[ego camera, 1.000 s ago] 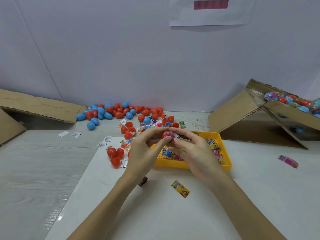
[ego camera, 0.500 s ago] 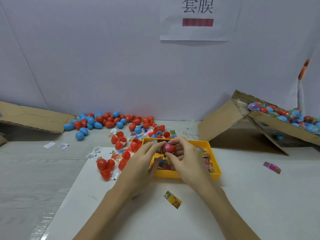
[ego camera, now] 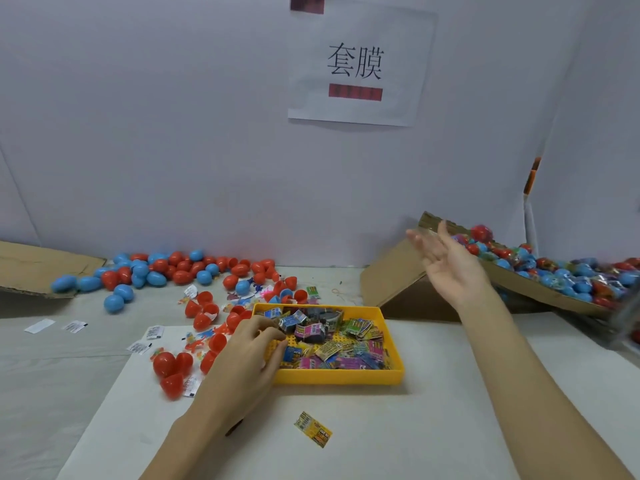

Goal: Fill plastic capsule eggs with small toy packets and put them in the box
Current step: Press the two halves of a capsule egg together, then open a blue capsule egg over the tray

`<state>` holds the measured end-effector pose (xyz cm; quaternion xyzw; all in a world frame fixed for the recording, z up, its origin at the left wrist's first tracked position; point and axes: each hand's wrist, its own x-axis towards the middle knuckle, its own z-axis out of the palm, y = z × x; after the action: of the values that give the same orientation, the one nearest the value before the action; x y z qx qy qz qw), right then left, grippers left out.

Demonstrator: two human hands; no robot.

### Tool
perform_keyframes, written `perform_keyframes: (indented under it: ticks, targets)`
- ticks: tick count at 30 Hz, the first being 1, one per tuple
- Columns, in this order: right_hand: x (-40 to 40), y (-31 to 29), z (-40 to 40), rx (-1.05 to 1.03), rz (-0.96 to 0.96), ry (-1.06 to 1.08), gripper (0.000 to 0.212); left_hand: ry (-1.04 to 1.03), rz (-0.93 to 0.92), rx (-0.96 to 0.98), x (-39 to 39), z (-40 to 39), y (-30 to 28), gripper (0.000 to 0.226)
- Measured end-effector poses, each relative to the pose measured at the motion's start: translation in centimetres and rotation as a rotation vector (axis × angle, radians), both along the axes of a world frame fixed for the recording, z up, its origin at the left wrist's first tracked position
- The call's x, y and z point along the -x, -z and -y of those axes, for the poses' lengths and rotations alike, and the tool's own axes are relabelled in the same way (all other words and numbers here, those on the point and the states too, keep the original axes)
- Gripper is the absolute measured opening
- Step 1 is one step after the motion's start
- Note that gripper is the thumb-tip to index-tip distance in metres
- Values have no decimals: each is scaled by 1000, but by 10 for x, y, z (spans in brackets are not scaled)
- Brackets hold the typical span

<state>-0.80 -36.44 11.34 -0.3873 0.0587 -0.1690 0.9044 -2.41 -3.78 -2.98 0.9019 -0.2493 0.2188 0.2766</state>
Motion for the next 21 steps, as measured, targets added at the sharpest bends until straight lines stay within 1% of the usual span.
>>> perform_keyframes:
  ticks: [3, 5, 9, 11, 14, 18, 21]
  targets:
    - [2, 26, -14, 117, -60, -101, 32, 0, -13, 1, 0, 0, -1, 21]
    - [8, 50, -36, 151, -97, -194, 25, -5, -15, -2, 1, 0, -2, 22]
    - [17, 86, -90, 264, -174, -353, 23, -5, -19, 0, 3, -2, -5, 27]
    - [18, 96, -112, 337, -181, -412, 24, -12, -20, 3, 3, -2, -6, 28]
    - [19, 103, -125, 425, -167, -429, 25, -18, 0, 19, 3, -3, -5, 28]
    - [16, 104, -121, 404, -170, -400, 25, -40, 1, 50, 3, 0, -7, 27]
    - [16, 105, -121, 417, -179, -403, 24, -32, -56, 132, 4, 1, -11, 29]
